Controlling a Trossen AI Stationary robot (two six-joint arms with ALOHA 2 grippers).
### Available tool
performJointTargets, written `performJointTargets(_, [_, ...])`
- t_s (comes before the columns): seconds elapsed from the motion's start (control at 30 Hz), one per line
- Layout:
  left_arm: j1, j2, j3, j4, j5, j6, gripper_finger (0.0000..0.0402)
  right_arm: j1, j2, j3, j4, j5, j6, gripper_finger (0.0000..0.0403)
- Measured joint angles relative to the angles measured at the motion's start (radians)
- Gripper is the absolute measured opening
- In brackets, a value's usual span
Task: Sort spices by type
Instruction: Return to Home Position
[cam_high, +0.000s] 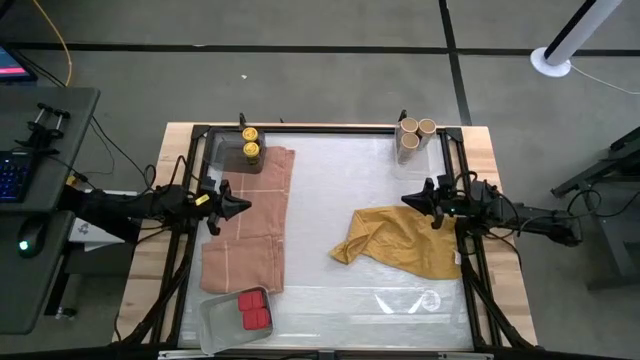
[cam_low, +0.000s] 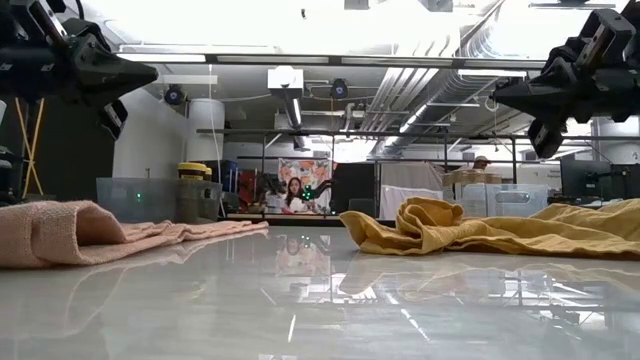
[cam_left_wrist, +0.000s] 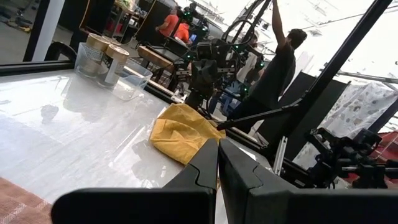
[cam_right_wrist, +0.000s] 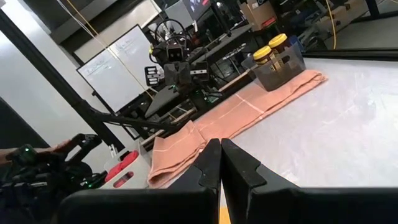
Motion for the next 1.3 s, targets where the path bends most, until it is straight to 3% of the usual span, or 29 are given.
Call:
performJointTargets(0.1, [0.000, 0.000, 0.000, 0.000, 0.000, 0.000, 0.0000, 0.000, 0.000, 0.000, 0.000, 0.005, -0.043, 0.0001])
performJointTargets(0.27, [0.000, 0.000, 0.000, 0.000, 0.000, 0.000, 0.0000, 0.000, 0.000, 0.000, -0.002, 0.013, -0.393, 0.0001])
performJointTargets(0.4, [0.000, 0.003, 0.000, 0.001, 0.000, 0.000, 0.0000, 0.000, 0.000, 0.000, -0.002, 0.013, -0.509, 0.0001])
performJointTargets(0.83, [0.000, 0.004, 0.000, 0.001, 0.000, 0.000, 0.0000, 0.000, 0.001, 0.000, -0.002, 0.013, -0.396, 0.0001])
performJointTargets(1.3, [0.000, 0.004, 0.000, 0.000, 0.000, 0.000, 0.0000, 0.000, 0.001, 0.000, -0.002, 0.013, -0.394, 0.0001])
